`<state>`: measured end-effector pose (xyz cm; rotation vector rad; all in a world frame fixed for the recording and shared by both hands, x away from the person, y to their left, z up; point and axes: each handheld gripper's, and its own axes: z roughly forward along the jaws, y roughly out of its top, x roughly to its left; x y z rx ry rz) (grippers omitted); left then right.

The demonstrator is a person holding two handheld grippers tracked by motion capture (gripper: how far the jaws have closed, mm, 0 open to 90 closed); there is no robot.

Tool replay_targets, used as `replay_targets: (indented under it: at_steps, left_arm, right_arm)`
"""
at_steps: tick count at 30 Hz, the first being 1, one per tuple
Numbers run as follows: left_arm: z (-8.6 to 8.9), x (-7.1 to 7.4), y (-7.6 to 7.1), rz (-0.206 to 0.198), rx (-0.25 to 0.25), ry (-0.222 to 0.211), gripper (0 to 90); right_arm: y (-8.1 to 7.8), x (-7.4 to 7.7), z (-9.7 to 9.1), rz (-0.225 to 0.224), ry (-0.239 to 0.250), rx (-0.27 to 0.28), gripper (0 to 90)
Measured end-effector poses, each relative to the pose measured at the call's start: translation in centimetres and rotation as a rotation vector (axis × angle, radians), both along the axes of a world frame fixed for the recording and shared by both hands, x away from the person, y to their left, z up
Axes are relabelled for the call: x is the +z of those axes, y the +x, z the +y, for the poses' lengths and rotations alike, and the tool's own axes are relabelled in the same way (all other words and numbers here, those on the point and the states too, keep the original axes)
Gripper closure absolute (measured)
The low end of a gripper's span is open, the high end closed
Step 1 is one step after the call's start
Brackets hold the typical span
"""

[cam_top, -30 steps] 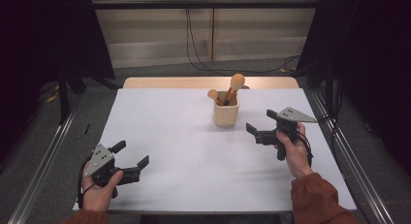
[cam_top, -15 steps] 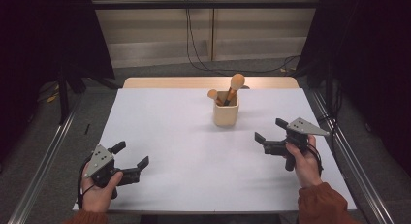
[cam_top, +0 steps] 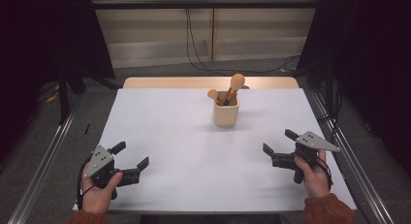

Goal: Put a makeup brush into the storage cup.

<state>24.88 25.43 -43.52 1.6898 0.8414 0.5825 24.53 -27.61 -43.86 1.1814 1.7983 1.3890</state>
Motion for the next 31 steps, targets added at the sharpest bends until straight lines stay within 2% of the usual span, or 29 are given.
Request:
replay_targets:
  at_steps: [8, 15, 20, 26, 31]
  left_arm:
    - [-0.1, -0.1, -0.1, 0.008, -0.002, 0.001, 3.0]
    - [-0.2, -0.2, -0.3, 0.018, -0.004, 0.012, 2.9]
    - [-0.1, -0.2, -0.6, 0.017, -0.009, 0.016, 2.9]
    - [-0.2, -0.2, -1.0, 0.018, -0.019, 0.013, 2.9]
    - [-0.2, -0.2, -1.0, 0.024, -0.015, 0.014, 2.8]
  right_arm:
    - [-2.0, -0.1, -1.1, -0.001, 0.004, -0.017, 1.2]
    - [-3.6, -0.4, -2.0, 0.025, -0.012, -0.02, 0.9]
    - [-4.2, -0.5, -2.4, 0.029, -0.009, -0.028, 0.7]
    - [-4.8, -1.0, -2.7, 0.054, -0.012, -0.026, 0.8]
    - [-4.8, -0.9, -2.7, 0.042, -0.005, -0.02, 0.9]
